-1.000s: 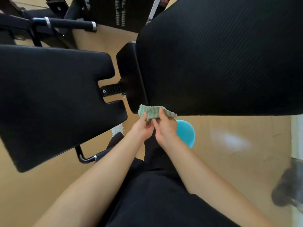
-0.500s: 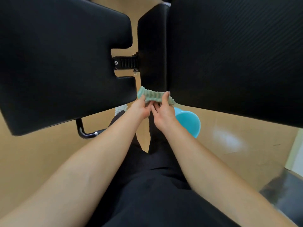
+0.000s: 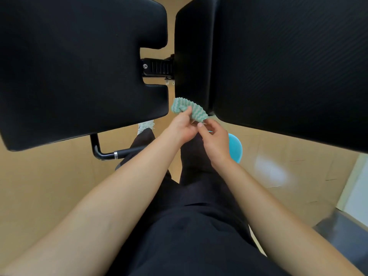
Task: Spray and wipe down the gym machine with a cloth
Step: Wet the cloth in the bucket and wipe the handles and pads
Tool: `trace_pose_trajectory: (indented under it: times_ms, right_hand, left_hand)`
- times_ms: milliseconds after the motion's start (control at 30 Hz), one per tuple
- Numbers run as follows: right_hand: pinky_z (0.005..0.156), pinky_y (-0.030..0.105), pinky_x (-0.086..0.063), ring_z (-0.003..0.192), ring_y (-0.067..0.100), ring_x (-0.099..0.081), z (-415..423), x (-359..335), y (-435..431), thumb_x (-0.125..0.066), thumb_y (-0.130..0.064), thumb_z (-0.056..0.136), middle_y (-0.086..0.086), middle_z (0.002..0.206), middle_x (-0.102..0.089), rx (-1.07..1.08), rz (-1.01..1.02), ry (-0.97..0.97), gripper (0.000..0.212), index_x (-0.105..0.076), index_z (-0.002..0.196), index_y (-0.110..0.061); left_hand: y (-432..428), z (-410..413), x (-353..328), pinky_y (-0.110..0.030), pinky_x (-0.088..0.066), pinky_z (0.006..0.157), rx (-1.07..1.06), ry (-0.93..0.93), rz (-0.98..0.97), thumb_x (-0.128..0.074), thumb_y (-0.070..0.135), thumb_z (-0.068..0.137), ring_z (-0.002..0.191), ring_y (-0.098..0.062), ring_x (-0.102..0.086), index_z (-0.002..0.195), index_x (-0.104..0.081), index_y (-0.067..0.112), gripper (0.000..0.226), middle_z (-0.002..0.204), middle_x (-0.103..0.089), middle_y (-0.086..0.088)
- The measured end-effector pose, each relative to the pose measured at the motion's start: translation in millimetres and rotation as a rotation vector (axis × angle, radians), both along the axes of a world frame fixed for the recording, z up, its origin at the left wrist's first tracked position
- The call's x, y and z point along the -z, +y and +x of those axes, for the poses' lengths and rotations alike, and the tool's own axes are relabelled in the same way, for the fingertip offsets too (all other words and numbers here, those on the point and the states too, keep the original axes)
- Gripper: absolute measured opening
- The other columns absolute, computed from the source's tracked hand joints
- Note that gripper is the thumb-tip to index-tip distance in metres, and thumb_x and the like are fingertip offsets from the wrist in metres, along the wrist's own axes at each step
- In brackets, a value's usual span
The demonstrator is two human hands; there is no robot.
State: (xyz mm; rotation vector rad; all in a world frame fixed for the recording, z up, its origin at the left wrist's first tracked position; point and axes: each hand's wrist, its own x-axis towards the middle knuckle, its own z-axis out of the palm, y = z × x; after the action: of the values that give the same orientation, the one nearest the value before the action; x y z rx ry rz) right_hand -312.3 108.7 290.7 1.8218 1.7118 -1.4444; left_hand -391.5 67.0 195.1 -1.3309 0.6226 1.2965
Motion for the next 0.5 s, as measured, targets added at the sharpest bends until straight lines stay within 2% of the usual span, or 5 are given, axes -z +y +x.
trace_pose_trajectory:
  times_ms: [133,200,267,367,500]
  right_hand:
    - [0.102,0.041,-0.055,0.12,0.021,-0.063,-4.3,4.6,0.6,-0.075,-0.034,0.092,0.001,0.125,-0.066,0.42,-0.088,0.058,0.052,-0.05,0.136,-0.023]
    - [0.105,0.041,-0.053,0.123,0.023,-0.062,-12.7,14.3,1.6,-0.078,-0.032,0.091,0.007,0.133,-0.063,0.508,-0.143,0.097,0.043,-0.049,0.123,-0.03]
    - [0.104,0.037,-0.053,0.119,0.022,-0.066,-24.4,22.5,2.4,-0.078,-0.027,0.091,0.008,0.132,-0.064,0.614,-0.182,0.126,0.041,-0.044,0.112,-0.033]
    - [0.1,0.033,-0.056,0.11,0.02,-0.07,-41.9,32.5,1.5,-0.079,-0.023,0.09,0.007,0.131,-0.062,0.793,-0.156,0.13,0.058,-0.043,0.135,-0.028]
    - [0.099,0.033,-0.057,0.096,0.012,-0.07,-43.6,41.3,-5.0,-0.08,-0.03,0.088,0.001,0.135,-0.058,0.757,-0.102,0.091,0.077,-0.036,0.151,-0.025]
  left_hand:
    - [7.9,-18.7,9.0,-0.05,-0.051,0.098,0.034,0.041,-0.121,-0.058,0.025,0.104,0.127,-0.034,-0.059,0.145,-0.047,0.006,0.046,0.138,-0.059,-0.019]
    - [6.6,-27.5,14.8,-0.054,-0.051,0.091,0.097,0.094,-0.119,-0.058,0.023,0.104,0.127,-0.037,-0.059,0.148,-0.045,0.011,0.047,0.139,-0.058,-0.019]
    - [5.8,-34.0,19.1,-0.057,-0.05,0.098,0.193,0.203,-0.096,-0.053,0.02,0.107,0.13,-0.037,-0.056,0.15,-0.044,0.017,0.045,0.14,-0.056,-0.016]
    - [3.8,-40.3,24.3,-0.05,-0.052,0.102,0.392,0.418,-0.099,-0.048,0.015,0.108,0.125,-0.033,-0.059,0.144,-0.051,0.015,0.036,0.13,-0.06,-0.012]
    - [-0.7,-43.8,34.1,-0.05,-0.055,0.102,0.701,0.765,-0.103,-0.052,0.017,0.106,0.113,-0.024,-0.064,0.124,-0.064,0.022,0.022,0.115,-0.066,-0.003]
